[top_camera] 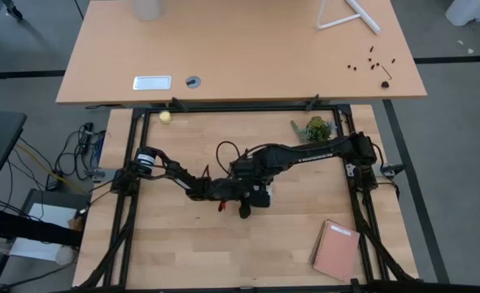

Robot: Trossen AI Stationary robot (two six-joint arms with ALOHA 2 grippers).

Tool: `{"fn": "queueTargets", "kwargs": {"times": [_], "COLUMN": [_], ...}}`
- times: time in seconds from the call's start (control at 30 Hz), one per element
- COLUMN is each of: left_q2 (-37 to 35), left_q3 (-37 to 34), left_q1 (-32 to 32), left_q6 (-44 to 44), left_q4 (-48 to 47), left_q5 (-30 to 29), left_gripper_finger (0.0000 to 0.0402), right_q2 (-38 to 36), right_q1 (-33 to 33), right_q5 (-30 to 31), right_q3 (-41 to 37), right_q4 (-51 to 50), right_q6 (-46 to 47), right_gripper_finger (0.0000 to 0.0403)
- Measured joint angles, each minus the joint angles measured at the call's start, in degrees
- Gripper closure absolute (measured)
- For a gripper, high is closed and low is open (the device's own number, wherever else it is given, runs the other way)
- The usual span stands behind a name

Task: Screw lightbulb
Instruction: Insert the white lightbulb into the lamp

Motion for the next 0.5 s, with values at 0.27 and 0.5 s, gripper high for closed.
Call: {"fn": "queueTargets", "kwargs": {"times": [0.27,0.5], "left_q2": [0.0,0.0], "left_q3": [0.0,0.0], "left_q1": [0.0,0.0], "left_q6": [0.2,0.2], "left_q4": [0.0,0.0], "left_q5": [-0.1,-0.2], "left_gripper_finger": [0.0211,0.0211], "right_q2": [0.0,1.3], "right_q1": [1.7,1.5], "right_q5": [0.6,0.5], "right_q3": [2.3,2.2], "right_q4": [-1.2,-3.4], "right_q6": [-42.7,-57.1], "right_gripper_finger": [0.0022,0.0018]}}
